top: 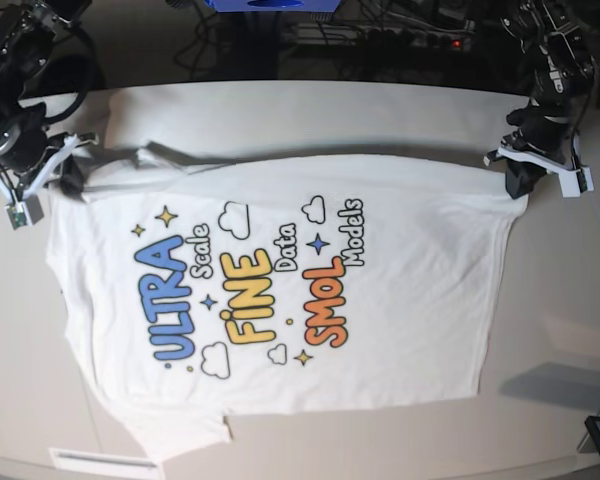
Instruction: Fold the T-shirt properly
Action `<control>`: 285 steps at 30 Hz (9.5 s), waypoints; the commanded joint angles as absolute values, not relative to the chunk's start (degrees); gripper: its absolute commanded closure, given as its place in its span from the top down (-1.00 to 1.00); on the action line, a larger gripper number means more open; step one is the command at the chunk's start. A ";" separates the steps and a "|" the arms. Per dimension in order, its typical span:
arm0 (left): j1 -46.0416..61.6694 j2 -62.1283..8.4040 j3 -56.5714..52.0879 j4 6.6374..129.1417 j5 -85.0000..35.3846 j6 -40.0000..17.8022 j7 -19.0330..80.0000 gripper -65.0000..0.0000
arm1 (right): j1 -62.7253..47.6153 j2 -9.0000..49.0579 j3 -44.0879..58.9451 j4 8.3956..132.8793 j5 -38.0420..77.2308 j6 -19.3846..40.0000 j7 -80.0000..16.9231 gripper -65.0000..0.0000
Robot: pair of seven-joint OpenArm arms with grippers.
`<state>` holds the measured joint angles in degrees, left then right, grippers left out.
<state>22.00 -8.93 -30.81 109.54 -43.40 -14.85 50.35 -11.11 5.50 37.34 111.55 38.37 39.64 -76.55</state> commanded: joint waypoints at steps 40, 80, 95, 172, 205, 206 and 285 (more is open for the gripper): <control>4.88 -9.63 -31.25 98.86 -43.56 -8.04 52.18 -1.00 | 9.36 13.14 26.68 94.64 38.46 40.00 -75.65 -0.98; -16.92 -15.34 -30.81 82.95 -34.95 -8.22 49.45 -0.06 | 14.64 15.96 16.75 88.31 38.55 40.00 -62.20 0.64; 5.93 -15.78 -24.57 100.70 -24.48 -8.31 42.42 -0.42 | -2.68 17.10 13.58 105.89 27.65 40.00 -61.41 0.15; 23.78 -23.25 -12.09 90.33 -7.08 -8.31 15.87 -1.00 | -10.95 8.13 6.46 98.24 -8.57 40.00 -40.40 -0.99; 16.48 -21.67 -7.87 81.01 -7.60 -8.40 16.40 -0.63 | -12.53 8.22 6.46 98.33 -8.57 40.00 -40.40 -0.99; 17.19 -22.20 -7.87 81.01 -7.60 -8.40 16.40 -0.63 | -12.62 8.22 6.46 98.33 -8.57 40.00 -40.40 -0.99; 25.01 -21.49 -18.95 107.21 -7.69 -8.48 30.55 -0.62 | -22.29 -0.48 1.98 115.03 -16.40 40.00 -37.14 0.04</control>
